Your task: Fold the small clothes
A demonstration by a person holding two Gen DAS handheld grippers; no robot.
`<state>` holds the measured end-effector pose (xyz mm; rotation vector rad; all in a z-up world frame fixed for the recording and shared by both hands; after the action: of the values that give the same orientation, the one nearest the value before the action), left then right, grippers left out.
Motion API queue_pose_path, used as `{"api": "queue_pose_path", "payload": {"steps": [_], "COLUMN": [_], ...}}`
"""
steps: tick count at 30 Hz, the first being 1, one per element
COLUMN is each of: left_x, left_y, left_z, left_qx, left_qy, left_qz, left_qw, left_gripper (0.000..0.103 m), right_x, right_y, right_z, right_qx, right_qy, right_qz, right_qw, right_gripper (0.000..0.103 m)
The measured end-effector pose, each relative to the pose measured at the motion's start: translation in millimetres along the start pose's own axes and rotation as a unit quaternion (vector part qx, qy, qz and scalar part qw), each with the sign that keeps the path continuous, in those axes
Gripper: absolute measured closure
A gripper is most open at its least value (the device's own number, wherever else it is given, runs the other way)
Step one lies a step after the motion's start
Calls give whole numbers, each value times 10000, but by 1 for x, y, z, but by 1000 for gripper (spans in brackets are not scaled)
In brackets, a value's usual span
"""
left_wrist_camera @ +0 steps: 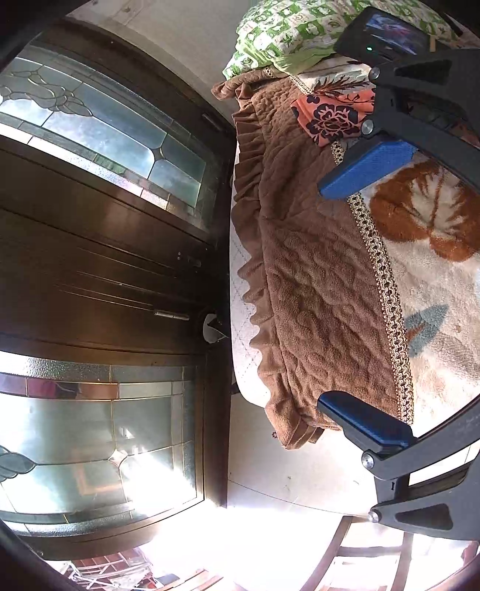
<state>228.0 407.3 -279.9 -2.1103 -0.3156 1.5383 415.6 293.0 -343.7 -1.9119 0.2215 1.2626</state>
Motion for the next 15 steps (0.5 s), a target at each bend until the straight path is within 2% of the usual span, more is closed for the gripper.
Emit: {"api": "queue_pose_path", "payload": {"steps": [1,2,3,5,6,9,12,15], "left_x": [1,1,1,1,1,-4,-12,-23], "left_y": [1,3,3,4,4,7,14,26], "left_z": [-2,-3,-4,-5,-5,-10,-24,-47], "left_qx": [18,31,37,24,8,15,290,755], "left_qy": [10,35,60,60,55,138,152,248], "left_qz": [22,41,60,70,65,0,-129,-276], "left_qw": [10000,10000,10000,10000,10000,9999,9994,9965], "left_gripper": [0,0,0,0,0,0,0,0], "right_x": [2,5,8,9,4,-24,-72,-132], "right_y": [-6,-12,-15,-23,-24,-25,-9,25], "right_z": [-1,-3,-6,-14,-21,-51,-104,-168], "right_qx": [71,172,289,504,613,1328,2113,2784], "right_qy": [-8,-45,-154,-179,-201,-700,-1090,-1278], "right_qz": [-65,-45,15,26,-67,-599,-1190,-1768], "right_qw": [10000,9998,9995,9986,9979,9869,9640,9354], "right_gripper": [30,46,74,90,91,91,91,91]}}
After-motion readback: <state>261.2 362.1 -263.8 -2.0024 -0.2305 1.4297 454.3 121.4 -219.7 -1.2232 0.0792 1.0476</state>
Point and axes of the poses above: each gripper's, at about its wrist camera, not at the fingertips, and x roughly the way its jaws point, z to its left, y to its underside, the point moved 7 cm from there along x, roughly the way its jaws point, and after that the axes turned 3 degrees about -x, right-handed, at the moved point
